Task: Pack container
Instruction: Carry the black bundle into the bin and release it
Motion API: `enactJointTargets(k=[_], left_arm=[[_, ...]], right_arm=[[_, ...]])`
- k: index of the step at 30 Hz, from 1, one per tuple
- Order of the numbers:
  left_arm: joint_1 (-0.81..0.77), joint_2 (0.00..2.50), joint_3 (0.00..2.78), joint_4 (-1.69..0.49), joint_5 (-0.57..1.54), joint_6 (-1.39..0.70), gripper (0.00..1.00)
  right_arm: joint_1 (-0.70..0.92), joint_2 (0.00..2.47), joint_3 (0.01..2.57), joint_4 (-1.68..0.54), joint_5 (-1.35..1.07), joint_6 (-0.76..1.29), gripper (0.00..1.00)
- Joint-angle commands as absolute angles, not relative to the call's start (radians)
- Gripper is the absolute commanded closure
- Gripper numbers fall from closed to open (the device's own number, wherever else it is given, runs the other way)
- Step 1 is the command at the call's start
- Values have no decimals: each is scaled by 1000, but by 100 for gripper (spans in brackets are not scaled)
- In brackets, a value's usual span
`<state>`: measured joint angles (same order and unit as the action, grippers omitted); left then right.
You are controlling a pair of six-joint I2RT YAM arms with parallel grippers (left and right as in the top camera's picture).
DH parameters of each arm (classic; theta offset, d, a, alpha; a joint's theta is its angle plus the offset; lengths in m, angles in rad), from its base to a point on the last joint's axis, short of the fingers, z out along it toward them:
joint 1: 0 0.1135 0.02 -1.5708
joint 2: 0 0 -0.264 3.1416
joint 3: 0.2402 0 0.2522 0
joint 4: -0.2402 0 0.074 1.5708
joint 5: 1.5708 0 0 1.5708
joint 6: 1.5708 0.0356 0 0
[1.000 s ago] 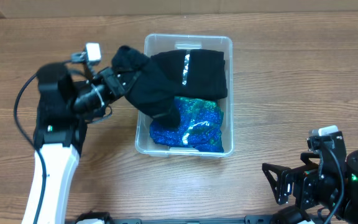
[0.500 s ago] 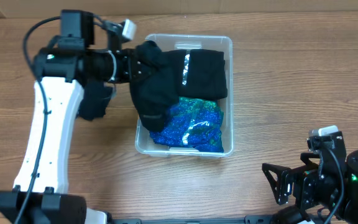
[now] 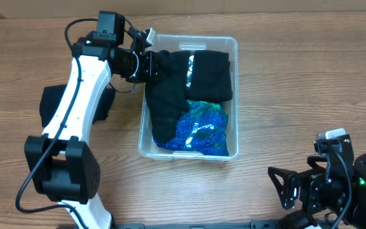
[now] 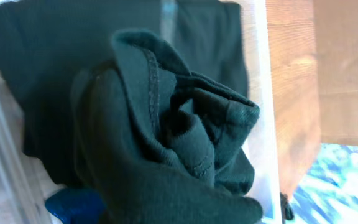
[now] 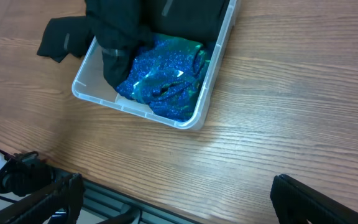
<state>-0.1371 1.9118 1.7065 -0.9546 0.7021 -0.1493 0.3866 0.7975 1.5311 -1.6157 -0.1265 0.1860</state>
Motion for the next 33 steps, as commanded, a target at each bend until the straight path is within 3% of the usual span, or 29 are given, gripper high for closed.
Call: enactJointTargets(k=[1, 6, 14, 16, 18, 24, 26, 29, 33], left_arm=[[-138, 1916, 1732, -908, 669, -146, 0], [-137, 1915, 1826, -939, 636, -145, 0], [-123, 1904, 2344, -1429, 38, -160, 0], [-60, 1873, 2359, -1458, 16, -236, 0], [64, 1850, 2359, -1494, 40, -319, 0], [644, 1818, 2336, -1557, 398, -173, 0], [755, 1818, 2296, -1557, 427, -138, 0], [853, 1818, 2108, -1465, 619, -47, 0], [829, 1818, 1773, -1250, 681, 85, 0]], right_arm=[[387, 794, 1533, -1610, -129, 182, 0], [387, 794, 1533, -1610, -129, 182, 0], [387, 794, 1533, -1610, -129, 182, 0], [387, 794, 1533, -1610, -129, 182, 0], [387, 794, 1533, -1610, -129, 182, 0], [387, 794, 1533, -1610, -129, 182, 0], [387, 794, 1533, -1610, -129, 182, 0], [387, 794, 1533, -1610, -129, 182, 0], [387, 794, 1533, -1610, -129, 182, 0]])
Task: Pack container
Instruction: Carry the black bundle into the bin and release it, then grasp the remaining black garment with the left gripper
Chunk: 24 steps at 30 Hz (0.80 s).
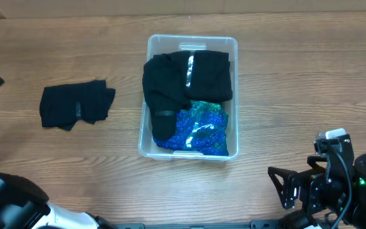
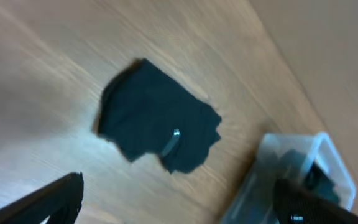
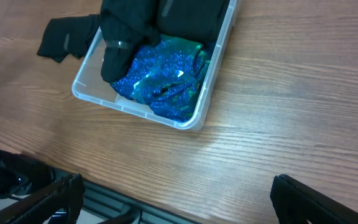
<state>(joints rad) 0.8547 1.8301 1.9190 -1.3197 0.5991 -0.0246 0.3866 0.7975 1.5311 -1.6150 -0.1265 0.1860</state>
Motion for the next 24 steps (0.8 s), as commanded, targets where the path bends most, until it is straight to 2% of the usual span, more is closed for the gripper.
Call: enactJointTargets(k=[1, 5, 10, 16, 24], left_arm=[[818, 1818, 1705, -1189, 680, 95, 0], [810, 1819, 1465, -935, 598, 97, 0], [804, 1834, 1301, -708, 524, 59, 0], [719, 1996, 1288, -595, 520, 2, 0], [687, 2137, 1288, -539, 527, 0, 0]], right_arm=[[387, 794, 1533, -1610, -129, 182, 0], [387, 794, 1533, -1610, -129, 182, 0], [387, 794, 1533, -1610, -129, 182, 0], [387, 794, 1533, -1610, -129, 182, 0], [387, 794, 1533, -1610, -129, 182, 0]])
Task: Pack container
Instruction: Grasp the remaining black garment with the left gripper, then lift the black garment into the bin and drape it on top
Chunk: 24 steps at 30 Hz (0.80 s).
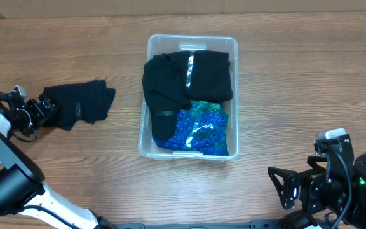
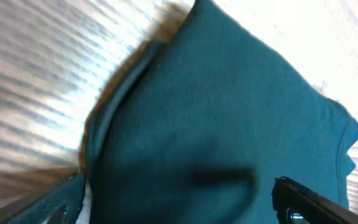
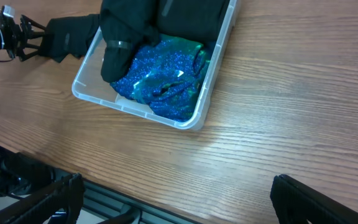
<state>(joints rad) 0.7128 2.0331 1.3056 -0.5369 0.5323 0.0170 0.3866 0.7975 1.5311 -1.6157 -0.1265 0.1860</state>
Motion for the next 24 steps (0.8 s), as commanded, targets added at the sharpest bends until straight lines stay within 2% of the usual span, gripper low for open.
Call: enactJointTargets(k=[1, 3, 5, 8, 10, 15, 18, 20, 24], left_arm=[[677, 2151, 1288, -537, 546, 0, 0], [632, 2188, 1288, -524, 577, -1, 2], [588, 2204, 1288, -521, 577, -4, 18], [542, 2204, 1288, -516, 569, -3, 54], [523, 2204, 1288, -510, 570, -3, 96], [527, 2202, 1327, -517, 709, 1, 96], [533, 2175, 1475, -674, 807, 34, 96], [513, 2112, 1582, -802, 805, 88, 96], [452, 1896, 1678, -837, 805, 84, 96]], right_arm=[[387, 794, 1533, -1610, -129, 182, 0], [387, 794, 1533, -1610, -129, 182, 0], [387, 794, 1533, -1610, -129, 182, 0], [387, 794, 1533, -1610, -129, 182, 0], [387, 794, 1533, -1610, -129, 182, 0], [387, 794, 1533, -1610, -129, 182, 0], [387, 794, 1533, -1610, -129, 182, 0], [387, 794, 1533, -1610, -129, 182, 0], [387, 794, 1533, -1610, -129, 182, 0]])
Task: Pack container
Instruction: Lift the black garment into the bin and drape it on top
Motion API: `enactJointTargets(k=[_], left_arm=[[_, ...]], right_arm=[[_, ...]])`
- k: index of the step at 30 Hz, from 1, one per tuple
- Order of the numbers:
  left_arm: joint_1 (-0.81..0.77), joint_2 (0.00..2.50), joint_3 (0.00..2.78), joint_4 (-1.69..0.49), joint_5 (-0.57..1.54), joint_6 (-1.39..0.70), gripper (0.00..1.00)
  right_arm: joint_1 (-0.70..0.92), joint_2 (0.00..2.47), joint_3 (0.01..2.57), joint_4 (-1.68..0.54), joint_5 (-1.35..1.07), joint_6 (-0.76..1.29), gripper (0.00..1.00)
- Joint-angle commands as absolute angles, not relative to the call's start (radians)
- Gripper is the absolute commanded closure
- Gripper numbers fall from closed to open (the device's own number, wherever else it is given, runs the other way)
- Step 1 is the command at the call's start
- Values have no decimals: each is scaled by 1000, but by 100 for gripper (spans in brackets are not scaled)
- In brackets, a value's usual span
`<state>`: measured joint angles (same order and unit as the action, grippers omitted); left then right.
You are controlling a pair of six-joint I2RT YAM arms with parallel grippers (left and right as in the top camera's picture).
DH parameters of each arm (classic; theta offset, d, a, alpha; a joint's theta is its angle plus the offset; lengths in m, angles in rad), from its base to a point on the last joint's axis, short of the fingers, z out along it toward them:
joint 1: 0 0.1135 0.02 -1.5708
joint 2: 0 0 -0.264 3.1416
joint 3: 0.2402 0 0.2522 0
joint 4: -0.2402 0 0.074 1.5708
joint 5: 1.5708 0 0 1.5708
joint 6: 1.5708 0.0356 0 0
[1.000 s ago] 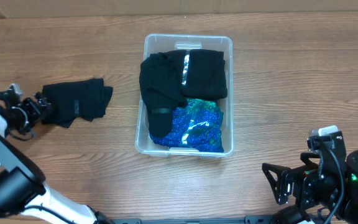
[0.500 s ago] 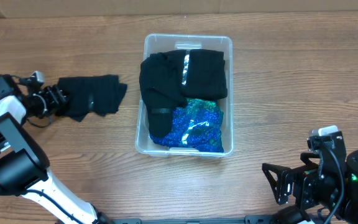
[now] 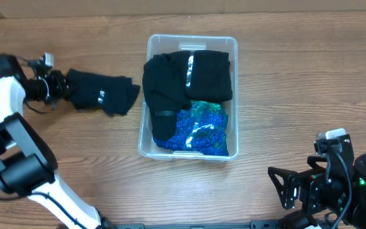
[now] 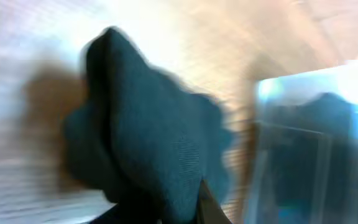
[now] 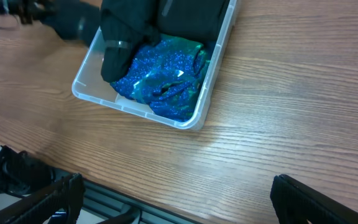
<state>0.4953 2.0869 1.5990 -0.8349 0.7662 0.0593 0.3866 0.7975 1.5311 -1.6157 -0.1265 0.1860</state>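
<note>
A clear plastic container (image 3: 234,48) stands at mid-table and holds two black garments (image 3: 208,73) and a blue sparkly cloth (image 3: 202,130). Left of it, another black garment (image 3: 100,95) is bunched just off the container's left wall. My left gripper (image 3: 60,89) is shut on that garment's left end. The left wrist view is blurred: the dark garment (image 4: 142,143) fills the jaws, and the container (image 4: 309,137) shows at right. My right gripper (image 5: 178,200) stands open near the table's front right, far from the container (image 5: 205,93).
The right arm (image 3: 335,181) occupies the front right corner of the wooden table (image 3: 297,95). The left arm (image 3: 5,133) runs along the left edge.
The loose black garment has shifted to the right, closer to the container's left wall, with my left gripper now shut on its left end. The right arm has not moved.
My left gripper was at the container's left rim with a black garment draped into it. Then that garment lay in the container and the arm was far to the left. Then the gripper was at the loose garment's left edge, and now holds it nearer the container.
</note>
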Motion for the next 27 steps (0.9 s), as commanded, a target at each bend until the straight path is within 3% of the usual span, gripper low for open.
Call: enactJointTargets(k=[1, 6, 10, 16, 18, 21, 27], left_arm=[[431, 1835, 1703, -837, 805, 64, 96], [352, 1650, 1802, -830, 808, -9, 96], [263, 1579, 1903, -838, 1015, 11, 96], [-46, 1600, 1918, -838, 1177, 138, 96], [-181, 1632, 1918, -860, 1206, 263, 96], [-328, 1708, 1918, -1030, 1193, 679, 96], [-357, 1880, 1918, -1183, 927, 949, 96]], right_arm=[[387, 794, 1533, -1610, -129, 182, 0], [387, 794, 1533, -1610, -129, 182, 0], [387, 794, 1533, -1610, -129, 182, 0], [387, 794, 1533, -1610, -129, 182, 0], [387, 794, 1533, -1610, -129, 182, 0], [387, 794, 1533, -1610, -129, 182, 0], [387, 794, 1533, -1610, -129, 182, 0]])
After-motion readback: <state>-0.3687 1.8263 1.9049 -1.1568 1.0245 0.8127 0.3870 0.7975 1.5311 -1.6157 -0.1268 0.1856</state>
